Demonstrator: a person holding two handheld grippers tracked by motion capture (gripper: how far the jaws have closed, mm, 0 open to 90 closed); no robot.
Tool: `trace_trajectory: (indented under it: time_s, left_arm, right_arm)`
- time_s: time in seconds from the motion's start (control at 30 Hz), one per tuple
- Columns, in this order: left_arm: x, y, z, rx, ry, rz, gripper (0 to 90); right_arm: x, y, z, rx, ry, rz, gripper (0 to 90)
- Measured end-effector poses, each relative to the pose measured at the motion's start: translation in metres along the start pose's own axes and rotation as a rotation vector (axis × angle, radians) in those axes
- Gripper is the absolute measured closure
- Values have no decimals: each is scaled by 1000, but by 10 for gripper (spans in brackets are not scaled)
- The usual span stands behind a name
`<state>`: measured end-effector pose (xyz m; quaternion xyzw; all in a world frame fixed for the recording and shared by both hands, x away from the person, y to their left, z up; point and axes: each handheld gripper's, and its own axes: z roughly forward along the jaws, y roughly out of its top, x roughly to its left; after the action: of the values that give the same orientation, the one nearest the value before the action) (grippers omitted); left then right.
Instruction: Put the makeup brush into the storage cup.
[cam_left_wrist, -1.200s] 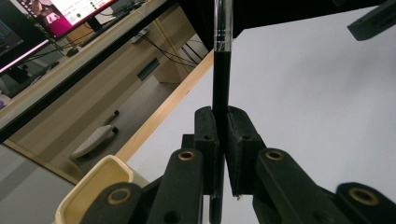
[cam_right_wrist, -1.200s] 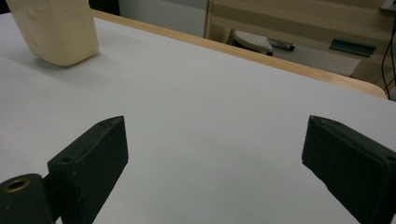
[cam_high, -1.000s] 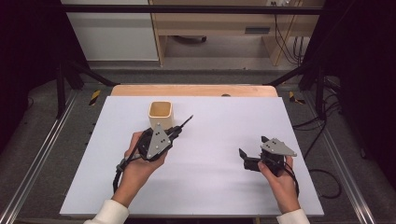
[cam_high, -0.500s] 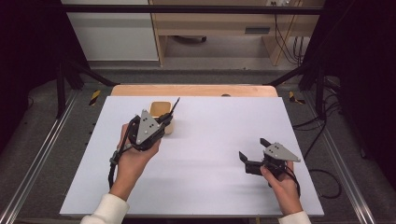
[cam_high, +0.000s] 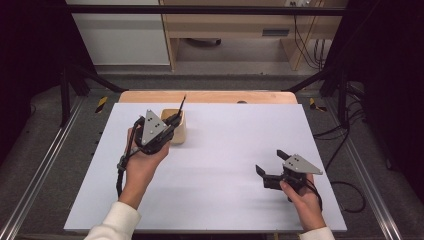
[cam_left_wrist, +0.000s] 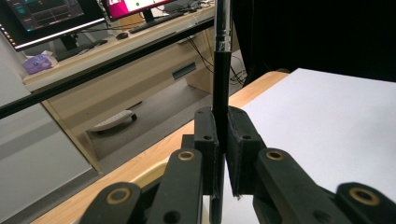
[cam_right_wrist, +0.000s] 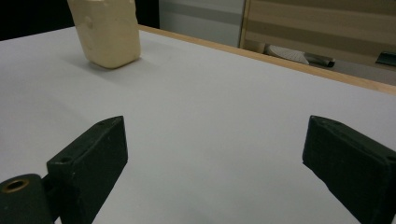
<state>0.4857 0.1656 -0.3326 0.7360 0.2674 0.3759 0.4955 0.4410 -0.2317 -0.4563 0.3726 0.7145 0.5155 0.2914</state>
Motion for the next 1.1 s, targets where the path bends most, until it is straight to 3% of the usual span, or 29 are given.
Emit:
trace_trajectory:
  time_s: [0.17, 0.37, 0.47, 0.7, 0.83, 1.1]
  left_arm:
    - [5, 0, 6, -5, 4, -5, 832]
    - [8, -3, 12, -5, 7, -14, 832]
    - [10, -3, 16, -13, 17, -26, 832]
    - [16, -3, 23, -20, 30, -37, 832]
    - [20, -2, 26, -37, 28, -62, 833]
    - [30, -7, 29, -44, 46, -105, 833]
  right_arm:
    - [2, -1, 0, 6, 23, 22, 73]
    - [3, -2, 0, -6, 26, 5, 81]
    - [2, -2, 0, -8, 47, 7, 132]
    - [4, -1, 1, -13, 63, -2, 67]
    - [4, 0, 1, -15, 47, 7, 50]
    - [4, -1, 1, 5, 62, -6, 51]
